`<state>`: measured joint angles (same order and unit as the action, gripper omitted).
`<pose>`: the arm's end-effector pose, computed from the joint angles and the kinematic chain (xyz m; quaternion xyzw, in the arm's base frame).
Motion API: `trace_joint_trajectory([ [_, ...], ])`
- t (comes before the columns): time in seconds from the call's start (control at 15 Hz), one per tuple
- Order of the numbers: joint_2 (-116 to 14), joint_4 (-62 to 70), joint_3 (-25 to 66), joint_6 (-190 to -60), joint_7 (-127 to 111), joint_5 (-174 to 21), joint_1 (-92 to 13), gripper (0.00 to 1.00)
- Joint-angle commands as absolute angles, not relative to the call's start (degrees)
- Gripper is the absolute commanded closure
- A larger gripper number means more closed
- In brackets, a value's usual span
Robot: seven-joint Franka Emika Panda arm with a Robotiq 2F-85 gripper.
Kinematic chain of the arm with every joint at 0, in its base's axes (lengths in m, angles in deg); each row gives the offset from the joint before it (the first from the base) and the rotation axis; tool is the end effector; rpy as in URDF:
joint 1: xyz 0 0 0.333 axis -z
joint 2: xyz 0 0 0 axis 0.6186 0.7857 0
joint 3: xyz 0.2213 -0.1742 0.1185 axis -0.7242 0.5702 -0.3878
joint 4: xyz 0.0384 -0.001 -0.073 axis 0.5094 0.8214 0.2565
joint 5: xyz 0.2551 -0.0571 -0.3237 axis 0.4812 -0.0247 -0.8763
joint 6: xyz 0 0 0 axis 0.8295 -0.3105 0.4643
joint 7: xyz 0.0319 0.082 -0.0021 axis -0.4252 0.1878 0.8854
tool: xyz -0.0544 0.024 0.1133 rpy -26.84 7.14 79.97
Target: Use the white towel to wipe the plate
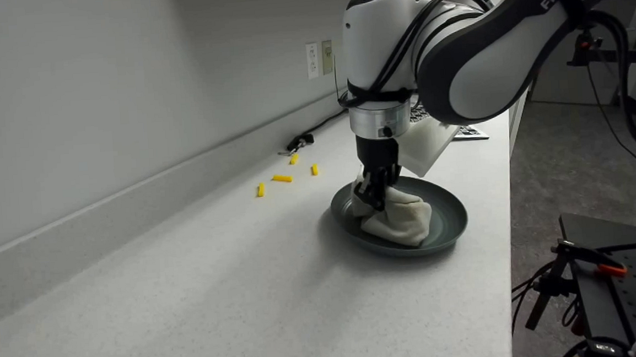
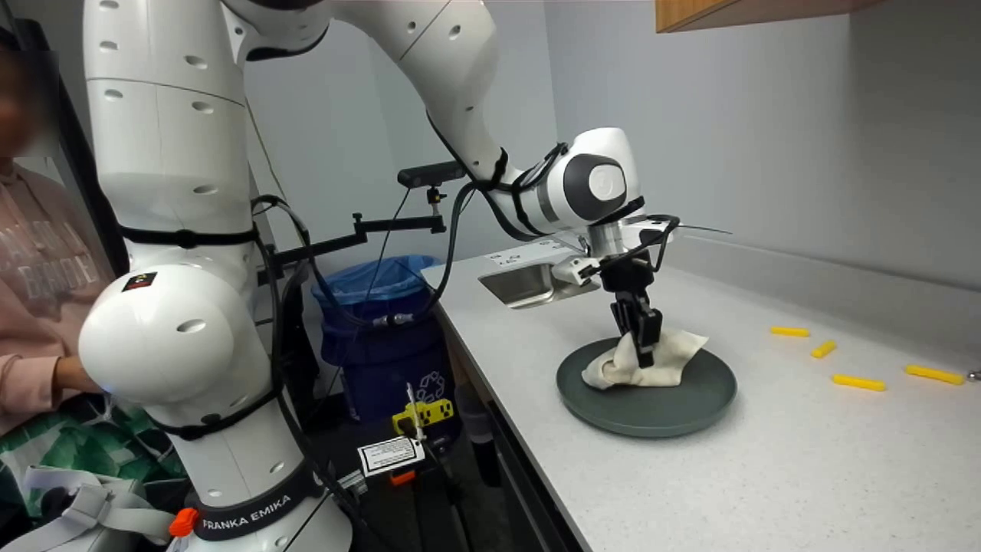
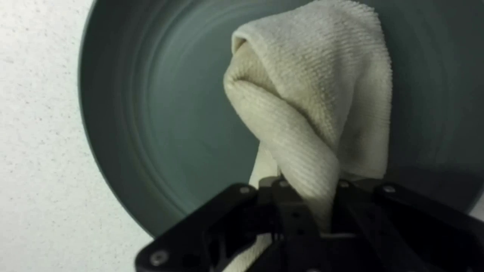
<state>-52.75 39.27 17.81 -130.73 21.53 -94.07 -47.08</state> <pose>0.5512 0.0648 0.2057 0.9890 -0.0913 0.0262 0.1135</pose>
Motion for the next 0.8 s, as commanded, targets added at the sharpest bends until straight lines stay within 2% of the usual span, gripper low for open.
trace_joint_trajectory([
  [0.0,-54.92,41.5,19.95,-129.75,22.84,-96.62,-47.06,0.97],
  [0.2,-55.03,41.65,22.19,-129.71,24.73,-99.39,-46.84,0.97],
  [0.47,-53.7,39.3,26.44,-130.31,36.78,-114.62,-48.17,0.97],
  [0.73,-52.75,37.0,24.09,-129.47,45.73,-122.92,-47.33,0.97],
])
